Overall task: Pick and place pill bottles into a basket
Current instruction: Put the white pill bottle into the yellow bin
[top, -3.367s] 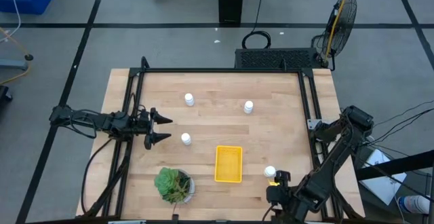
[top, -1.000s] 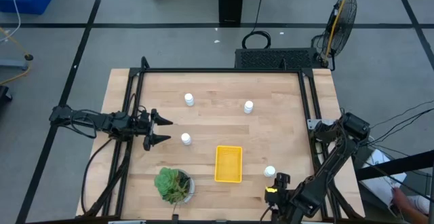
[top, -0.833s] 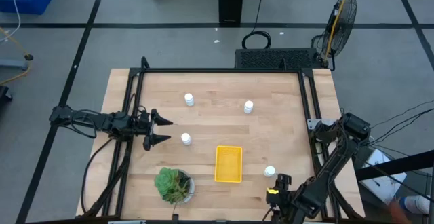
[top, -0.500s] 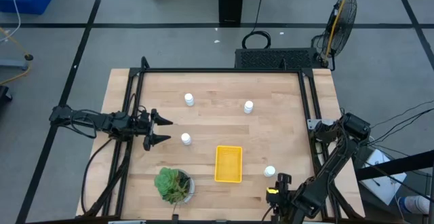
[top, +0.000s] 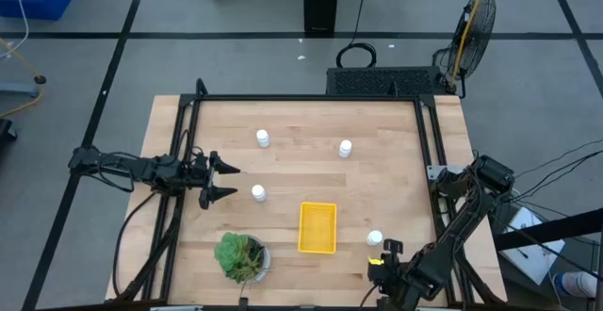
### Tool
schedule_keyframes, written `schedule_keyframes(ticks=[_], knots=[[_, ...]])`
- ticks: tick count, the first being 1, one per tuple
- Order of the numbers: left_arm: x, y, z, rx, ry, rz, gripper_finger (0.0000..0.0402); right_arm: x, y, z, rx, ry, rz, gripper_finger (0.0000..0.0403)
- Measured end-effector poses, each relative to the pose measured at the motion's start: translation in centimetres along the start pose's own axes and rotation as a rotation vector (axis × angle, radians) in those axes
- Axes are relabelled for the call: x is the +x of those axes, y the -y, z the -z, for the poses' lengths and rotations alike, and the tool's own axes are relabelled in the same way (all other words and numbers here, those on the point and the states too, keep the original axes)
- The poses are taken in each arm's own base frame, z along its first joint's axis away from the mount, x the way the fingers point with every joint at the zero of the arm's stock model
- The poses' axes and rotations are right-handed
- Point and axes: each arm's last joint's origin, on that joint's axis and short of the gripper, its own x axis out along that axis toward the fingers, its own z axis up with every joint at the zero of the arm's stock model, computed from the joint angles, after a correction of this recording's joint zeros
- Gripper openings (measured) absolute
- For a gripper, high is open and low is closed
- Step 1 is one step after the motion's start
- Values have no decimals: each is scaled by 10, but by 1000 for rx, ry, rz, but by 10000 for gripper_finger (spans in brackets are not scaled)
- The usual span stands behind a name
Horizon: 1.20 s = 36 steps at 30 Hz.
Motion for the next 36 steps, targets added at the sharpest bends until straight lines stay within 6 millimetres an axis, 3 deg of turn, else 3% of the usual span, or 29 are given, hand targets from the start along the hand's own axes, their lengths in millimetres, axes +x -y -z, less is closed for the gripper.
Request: schedule_keyframes(ticks=[18, 36], knots=[[0, 0, 0, 17, 0, -1, 347, -21, 34, -46, -116, 30, -57, 156], [0, 0, 0, 33, 0, -1, 347, -31, 100, -112, -230, 105, -90, 159]])
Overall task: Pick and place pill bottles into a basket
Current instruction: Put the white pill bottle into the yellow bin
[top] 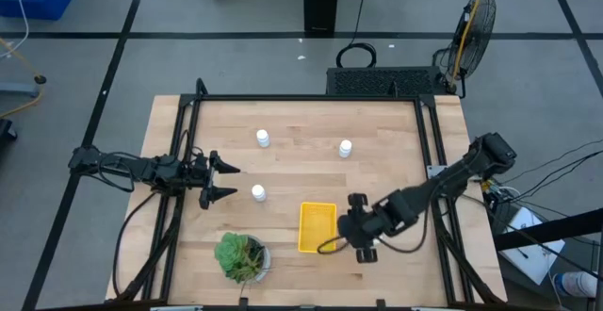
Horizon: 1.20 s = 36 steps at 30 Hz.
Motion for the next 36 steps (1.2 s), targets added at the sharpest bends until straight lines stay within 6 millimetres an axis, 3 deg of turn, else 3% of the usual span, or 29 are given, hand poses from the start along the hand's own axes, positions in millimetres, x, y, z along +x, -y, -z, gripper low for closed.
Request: schedule_keyframes(ticks=[20, 28, 36], knots=[[0, 0, 0, 5, -1, 1, 347, 3, 68, -32, -75, 85, -46, 159], [0, 0, 0, 12, -1, 1, 347, 4, 74, -36, -89, 108, -46, 160], [0, 0, 0, 13, -1, 2, 347, 24, 75, -39, -111, 82, -65, 159]])
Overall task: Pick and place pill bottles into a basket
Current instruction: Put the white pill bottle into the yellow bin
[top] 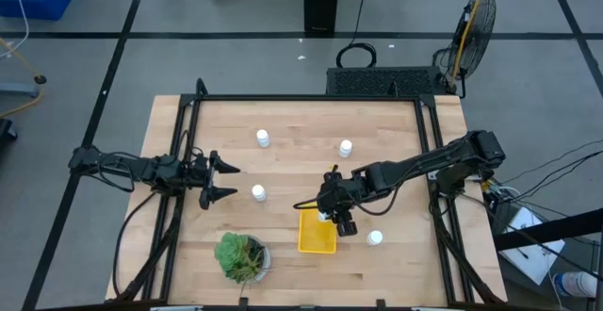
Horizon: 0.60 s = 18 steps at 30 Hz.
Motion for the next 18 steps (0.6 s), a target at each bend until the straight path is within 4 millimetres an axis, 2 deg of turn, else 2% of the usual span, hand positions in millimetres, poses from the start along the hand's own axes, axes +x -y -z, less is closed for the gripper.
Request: schedule_keyframes(ticks=[13, 18], knots=[[0, 1, 1, 3, -15, 30, 347, 23, 2, 3, -13, -51, 4, 163], [0, 1, 1, 3, -16, 33, 347, 33, 4, 9, -24, -67, 7, 162]])
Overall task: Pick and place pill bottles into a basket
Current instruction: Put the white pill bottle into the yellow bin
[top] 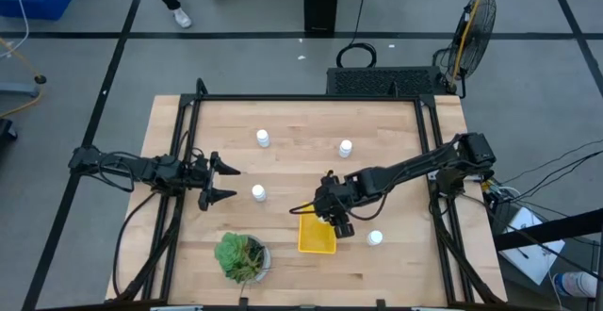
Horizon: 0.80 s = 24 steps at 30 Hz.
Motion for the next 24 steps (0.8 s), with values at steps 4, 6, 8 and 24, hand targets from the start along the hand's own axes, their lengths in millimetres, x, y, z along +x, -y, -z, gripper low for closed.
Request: schedule_keyframes(ticks=[4, 6, 8, 24], knots=[[0, 0, 0, 0, 0, 0, 347, 10, 4, 11, 16, -13, 5, 162], [0, 0, 0, 0, 0, 0, 347, 11, 5, 13, 25, -22, 7, 163], [0, 0, 0, 0, 0, 0, 347, 12, 5, 14, 25, -21, 7, 163], [0, 0, 0, 1, 0, -1, 347, 11, 4, 13, 9, 5, 4, 191]])
